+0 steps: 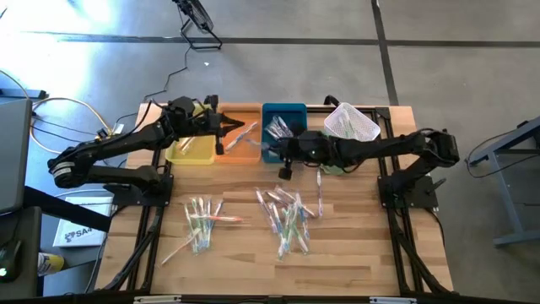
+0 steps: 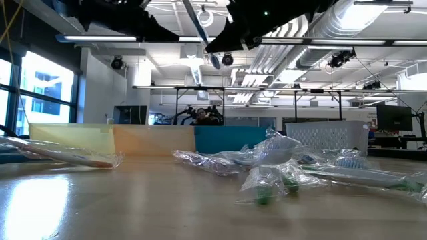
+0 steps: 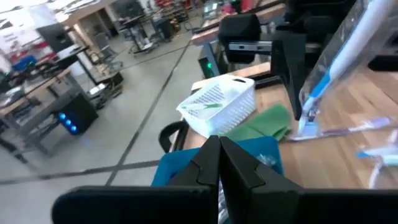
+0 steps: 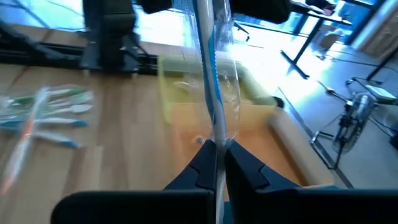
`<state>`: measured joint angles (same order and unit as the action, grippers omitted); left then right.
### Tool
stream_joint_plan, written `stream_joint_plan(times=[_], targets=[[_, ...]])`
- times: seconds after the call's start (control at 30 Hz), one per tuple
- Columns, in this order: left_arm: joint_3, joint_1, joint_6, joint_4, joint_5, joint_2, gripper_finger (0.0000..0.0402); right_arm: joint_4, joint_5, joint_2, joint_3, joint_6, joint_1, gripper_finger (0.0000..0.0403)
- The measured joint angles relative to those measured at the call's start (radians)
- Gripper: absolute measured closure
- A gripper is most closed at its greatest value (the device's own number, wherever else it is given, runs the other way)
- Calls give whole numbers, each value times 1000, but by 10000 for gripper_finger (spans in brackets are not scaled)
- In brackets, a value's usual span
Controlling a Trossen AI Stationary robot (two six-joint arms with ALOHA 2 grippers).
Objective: Pick & Place Toothbrushes
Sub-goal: Put the blue toothbrush into the orange bin
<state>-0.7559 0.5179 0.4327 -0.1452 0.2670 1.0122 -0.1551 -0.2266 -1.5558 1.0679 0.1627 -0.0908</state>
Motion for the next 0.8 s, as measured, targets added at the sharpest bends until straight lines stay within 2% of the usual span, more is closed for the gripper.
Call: stream_joint_plan(times=[0.1,0.2,0.5,0.63,0.8], targets=[[0,0,-31,-24,-7,24,395,0,-8,0,0,0,-25,397],[0,0,-81,-32,47,38,380,-3,-9,0,0,1,-46,397],[0,-2,-223,-112,204,39,267,-36,-6,0,0,26,-67,397],[0,-35,-210,-147,230,47,230,-36,6,0,0,26,-67,397],[0,-94,-108,-173,196,76,220,-36,41,0,0,25,-67,397]])
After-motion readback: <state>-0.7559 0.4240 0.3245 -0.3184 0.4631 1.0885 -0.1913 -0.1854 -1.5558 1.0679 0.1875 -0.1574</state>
